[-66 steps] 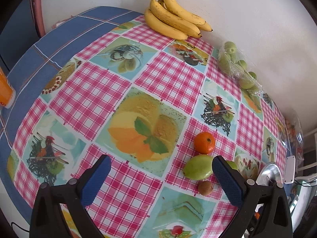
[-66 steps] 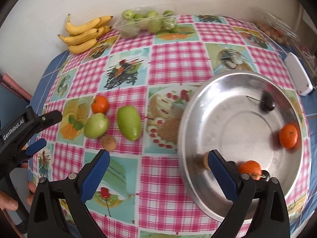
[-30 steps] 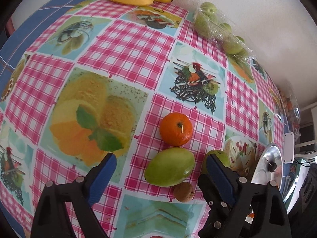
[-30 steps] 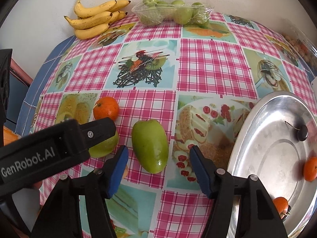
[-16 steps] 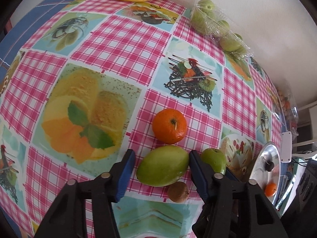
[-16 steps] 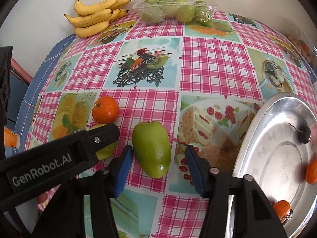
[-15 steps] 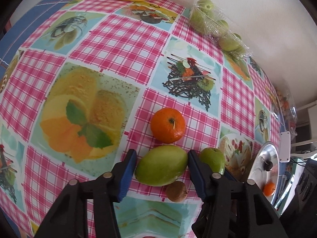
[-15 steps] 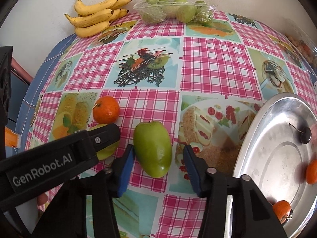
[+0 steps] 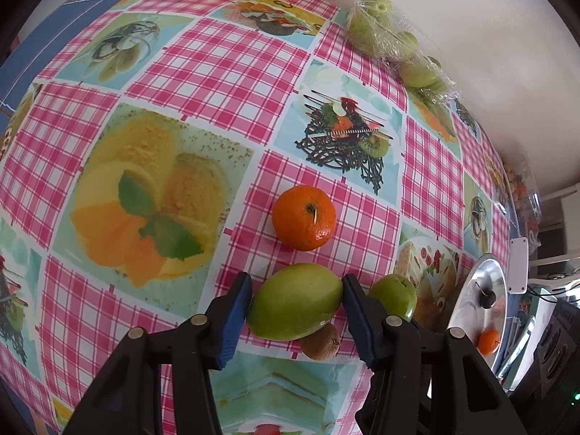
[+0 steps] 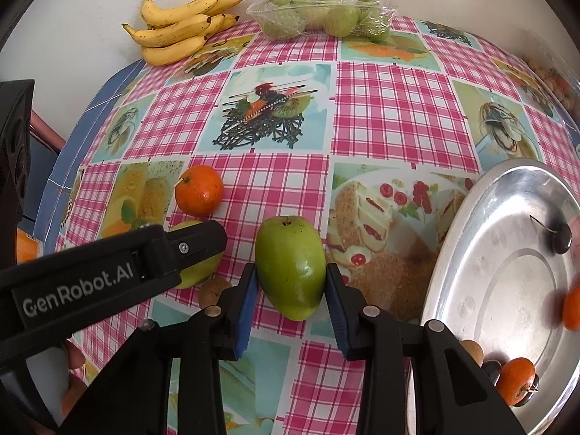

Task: Organize fruits
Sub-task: 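Grasp the elongated green mango with the right tool while the left tool grasps the rounder mango, then lift and carry both green mangoes toward the steel bowl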

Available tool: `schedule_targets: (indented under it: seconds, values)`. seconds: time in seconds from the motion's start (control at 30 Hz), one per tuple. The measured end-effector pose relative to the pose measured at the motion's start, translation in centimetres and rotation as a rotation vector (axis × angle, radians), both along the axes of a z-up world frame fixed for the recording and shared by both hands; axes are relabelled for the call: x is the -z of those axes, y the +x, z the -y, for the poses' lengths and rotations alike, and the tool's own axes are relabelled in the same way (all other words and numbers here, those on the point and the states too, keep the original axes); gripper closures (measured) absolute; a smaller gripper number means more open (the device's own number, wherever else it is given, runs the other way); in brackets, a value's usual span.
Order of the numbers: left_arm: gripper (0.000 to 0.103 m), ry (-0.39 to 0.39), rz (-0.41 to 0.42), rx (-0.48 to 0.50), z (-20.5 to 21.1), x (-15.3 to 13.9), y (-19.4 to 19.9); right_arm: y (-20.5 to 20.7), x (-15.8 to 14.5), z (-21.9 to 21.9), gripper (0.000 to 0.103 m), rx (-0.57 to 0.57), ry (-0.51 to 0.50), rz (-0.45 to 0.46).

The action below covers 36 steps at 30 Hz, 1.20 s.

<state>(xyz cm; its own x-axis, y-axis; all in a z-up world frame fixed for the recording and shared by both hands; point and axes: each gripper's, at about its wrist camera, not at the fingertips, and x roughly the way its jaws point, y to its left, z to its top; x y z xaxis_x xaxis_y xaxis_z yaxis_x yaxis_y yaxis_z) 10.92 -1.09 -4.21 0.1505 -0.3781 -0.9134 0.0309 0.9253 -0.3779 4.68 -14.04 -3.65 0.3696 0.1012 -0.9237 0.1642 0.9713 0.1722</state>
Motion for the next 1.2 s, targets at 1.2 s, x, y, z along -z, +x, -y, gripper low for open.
schedule_targets:
  seconds: [1.2]
  values:
    - [0.055,-0.035,-0.004,0.015,-0.05,-0.08,-0.11,-0.88,-0.29,0.23,0.065,0.011,0.003,-0.010]
